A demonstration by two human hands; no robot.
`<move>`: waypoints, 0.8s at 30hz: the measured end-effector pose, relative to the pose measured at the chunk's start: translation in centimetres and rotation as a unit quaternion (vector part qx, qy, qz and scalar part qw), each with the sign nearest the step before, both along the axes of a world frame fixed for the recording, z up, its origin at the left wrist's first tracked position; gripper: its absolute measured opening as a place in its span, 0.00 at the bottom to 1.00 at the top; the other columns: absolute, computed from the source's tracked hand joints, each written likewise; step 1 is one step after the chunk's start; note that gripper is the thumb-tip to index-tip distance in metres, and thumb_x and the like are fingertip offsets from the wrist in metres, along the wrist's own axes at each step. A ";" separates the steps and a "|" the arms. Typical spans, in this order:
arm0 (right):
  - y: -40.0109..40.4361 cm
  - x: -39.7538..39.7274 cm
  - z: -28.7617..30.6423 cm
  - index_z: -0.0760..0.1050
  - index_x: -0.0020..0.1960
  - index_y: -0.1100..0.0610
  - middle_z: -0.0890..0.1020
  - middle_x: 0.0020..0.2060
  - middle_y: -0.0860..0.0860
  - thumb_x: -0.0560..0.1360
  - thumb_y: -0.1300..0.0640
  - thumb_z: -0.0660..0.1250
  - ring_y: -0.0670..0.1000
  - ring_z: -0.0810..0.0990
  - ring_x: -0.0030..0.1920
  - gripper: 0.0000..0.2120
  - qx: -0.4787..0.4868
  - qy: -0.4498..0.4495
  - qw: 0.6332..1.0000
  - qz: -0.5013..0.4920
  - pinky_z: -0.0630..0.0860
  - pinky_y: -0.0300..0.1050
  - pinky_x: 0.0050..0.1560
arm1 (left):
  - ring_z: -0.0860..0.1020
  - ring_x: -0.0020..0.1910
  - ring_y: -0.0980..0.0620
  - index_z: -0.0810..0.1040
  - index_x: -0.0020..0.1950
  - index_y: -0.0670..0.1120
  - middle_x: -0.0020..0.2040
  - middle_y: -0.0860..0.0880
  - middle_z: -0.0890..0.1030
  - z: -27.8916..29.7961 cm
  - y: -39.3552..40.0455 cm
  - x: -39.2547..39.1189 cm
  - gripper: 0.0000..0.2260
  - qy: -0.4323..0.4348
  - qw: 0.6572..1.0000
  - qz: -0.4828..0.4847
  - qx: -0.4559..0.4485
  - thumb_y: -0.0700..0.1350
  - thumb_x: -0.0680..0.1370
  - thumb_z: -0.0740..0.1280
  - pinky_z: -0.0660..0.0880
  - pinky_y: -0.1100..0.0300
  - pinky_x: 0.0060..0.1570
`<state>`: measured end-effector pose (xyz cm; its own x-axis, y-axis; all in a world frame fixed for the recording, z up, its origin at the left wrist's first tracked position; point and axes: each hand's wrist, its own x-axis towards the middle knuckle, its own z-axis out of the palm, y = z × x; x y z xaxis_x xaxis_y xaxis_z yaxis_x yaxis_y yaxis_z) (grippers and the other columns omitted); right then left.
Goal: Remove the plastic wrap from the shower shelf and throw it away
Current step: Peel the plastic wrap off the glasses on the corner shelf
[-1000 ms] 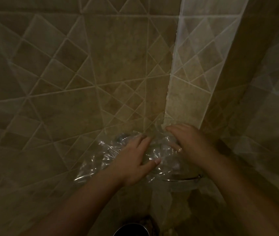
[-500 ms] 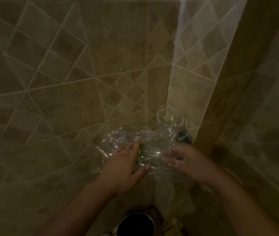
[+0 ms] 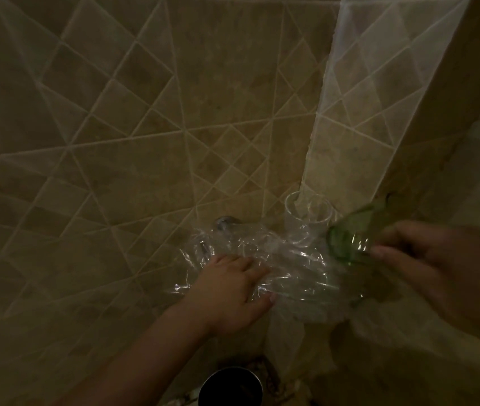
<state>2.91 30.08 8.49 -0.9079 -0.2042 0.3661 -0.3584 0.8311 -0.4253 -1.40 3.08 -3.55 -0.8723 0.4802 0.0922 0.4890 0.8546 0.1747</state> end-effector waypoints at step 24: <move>-11.5 -11.5 -3.7 0.73 0.45 0.54 0.81 0.43 0.55 0.76 0.50 0.61 0.57 0.79 0.45 0.07 0.344 -0.058 0.914 0.208 0.77 0.52 0.44 | 0.80 0.52 0.49 0.77 0.49 0.51 0.50 0.51 0.84 1.6 -0.4 2.2 0.19 0.054 0.998 -0.009 0.023 0.57 0.79 0.49 0.72 0.49 0.55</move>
<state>-8.63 18.54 4.77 -0.7240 -0.6858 -0.0739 -0.6897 0.7183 0.0918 0.84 2.71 -1.98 -0.8477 0.4885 0.2069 0.5218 0.8382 0.1586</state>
